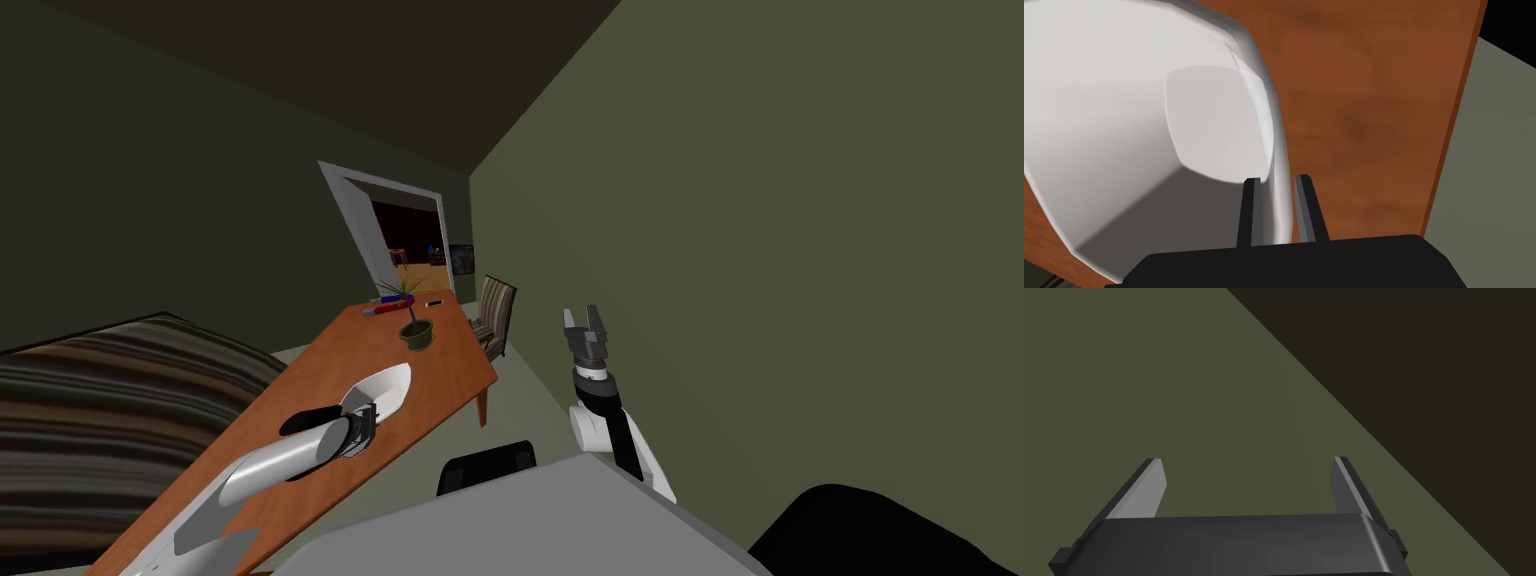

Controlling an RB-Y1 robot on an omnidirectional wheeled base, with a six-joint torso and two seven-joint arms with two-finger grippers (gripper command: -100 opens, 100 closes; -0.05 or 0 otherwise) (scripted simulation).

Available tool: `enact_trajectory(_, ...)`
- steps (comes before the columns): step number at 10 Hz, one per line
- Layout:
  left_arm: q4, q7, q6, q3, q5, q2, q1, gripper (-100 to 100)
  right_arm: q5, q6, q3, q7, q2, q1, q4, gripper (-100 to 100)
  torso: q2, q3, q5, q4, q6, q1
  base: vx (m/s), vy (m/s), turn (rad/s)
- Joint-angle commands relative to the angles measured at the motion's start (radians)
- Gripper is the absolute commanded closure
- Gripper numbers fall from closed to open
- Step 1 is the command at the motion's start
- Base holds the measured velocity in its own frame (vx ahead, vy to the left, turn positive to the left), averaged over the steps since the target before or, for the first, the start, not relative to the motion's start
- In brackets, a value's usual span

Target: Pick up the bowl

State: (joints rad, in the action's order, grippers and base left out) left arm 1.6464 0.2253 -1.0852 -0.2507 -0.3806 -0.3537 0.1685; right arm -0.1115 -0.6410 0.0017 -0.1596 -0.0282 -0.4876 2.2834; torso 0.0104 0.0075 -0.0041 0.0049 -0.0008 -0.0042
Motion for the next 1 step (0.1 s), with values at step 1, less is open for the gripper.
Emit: enact_trajectory(1,0.0,0.0,0.0,0.0,0.0,0.0,0.0,0,0.0,0.0,0.0,0.0,0.0,0.0,0.0,0,0.0,0.0,0.0,0.0,0.0,0.0,-0.014,-0.001,0.008)
